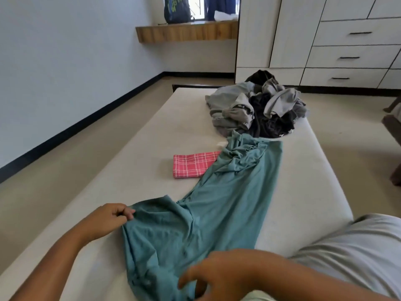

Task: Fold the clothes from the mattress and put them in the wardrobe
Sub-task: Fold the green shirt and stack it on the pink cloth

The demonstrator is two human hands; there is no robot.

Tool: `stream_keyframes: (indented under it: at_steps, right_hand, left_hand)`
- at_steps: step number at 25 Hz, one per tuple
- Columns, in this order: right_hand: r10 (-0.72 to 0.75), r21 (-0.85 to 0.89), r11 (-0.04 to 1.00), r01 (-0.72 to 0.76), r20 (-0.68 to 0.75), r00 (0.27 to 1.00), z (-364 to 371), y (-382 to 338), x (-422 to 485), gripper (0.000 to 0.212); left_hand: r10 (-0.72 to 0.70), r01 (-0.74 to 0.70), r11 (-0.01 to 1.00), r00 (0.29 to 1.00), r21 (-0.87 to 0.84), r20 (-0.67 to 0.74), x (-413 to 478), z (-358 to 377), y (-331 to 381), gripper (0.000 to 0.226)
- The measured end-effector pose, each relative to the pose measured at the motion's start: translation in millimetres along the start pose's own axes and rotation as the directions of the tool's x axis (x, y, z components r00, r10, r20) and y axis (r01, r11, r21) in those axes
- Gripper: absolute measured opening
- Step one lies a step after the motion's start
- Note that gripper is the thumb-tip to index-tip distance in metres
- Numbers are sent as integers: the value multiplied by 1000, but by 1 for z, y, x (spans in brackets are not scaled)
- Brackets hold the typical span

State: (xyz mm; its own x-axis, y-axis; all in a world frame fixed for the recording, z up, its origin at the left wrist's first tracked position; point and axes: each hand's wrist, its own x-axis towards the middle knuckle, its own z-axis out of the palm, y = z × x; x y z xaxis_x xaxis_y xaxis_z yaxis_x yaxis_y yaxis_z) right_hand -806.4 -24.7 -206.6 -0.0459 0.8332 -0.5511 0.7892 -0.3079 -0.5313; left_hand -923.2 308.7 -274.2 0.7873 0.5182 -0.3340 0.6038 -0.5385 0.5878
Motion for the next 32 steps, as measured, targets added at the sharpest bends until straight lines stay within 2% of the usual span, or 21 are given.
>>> stream_keyframes:
  at_steps: [2,3,4,6,8,10,12,14,18,25,32]
  right_hand:
    - [127,88,989,-119,-91,988,-8,20,13,63]
    - [204,59,979,-197,-183,962,-12,37,22,65]
    - [279,-26,955,-297,-276,920,-16,56,32,66]
    - [404,-146,863,-483,-372,836,-21,96,44,74]
    - [480,-112,829,-549,-364,798,-22,133,47,81]
    - [486,-46,838,-544,-392,781,-29,165,41,83]
    - [494,13,833,-554,-470,731,-43,195,32,85]
    - [546,26,794,-608,-470,693,-59,226,20,88]
    - [583,-50,760,-648,-387,714,-81,285,3,90]
    - [493,6,840,-543,-427,758,-98,354,4,111]
    - [465,8,830,-557,-561,684,-79,351,9,107]
  left_hand:
    - [32,10,939,993,345,-117,4,3,17,16]
    - [108,6,879,971,477,-212,9,10,33,11]
    - [228,-52,845,935,532,-270,18,23,52,17]
    - [415,-270,833,882,482,-224,34,64,97,38]
    - [493,-400,749,869,528,-41,52,114,131,55]
    - [500,-416,676,865,609,36,71,162,152,63]
    - [481,-379,701,877,604,-8,78,193,163,65]
    - [446,-331,743,893,582,-63,80,213,169,65]
    - [408,-260,764,904,590,-129,82,220,166,62]
    - [425,-185,716,880,673,-210,104,248,157,67]
    - [444,-179,682,872,709,-208,105,254,149,64]
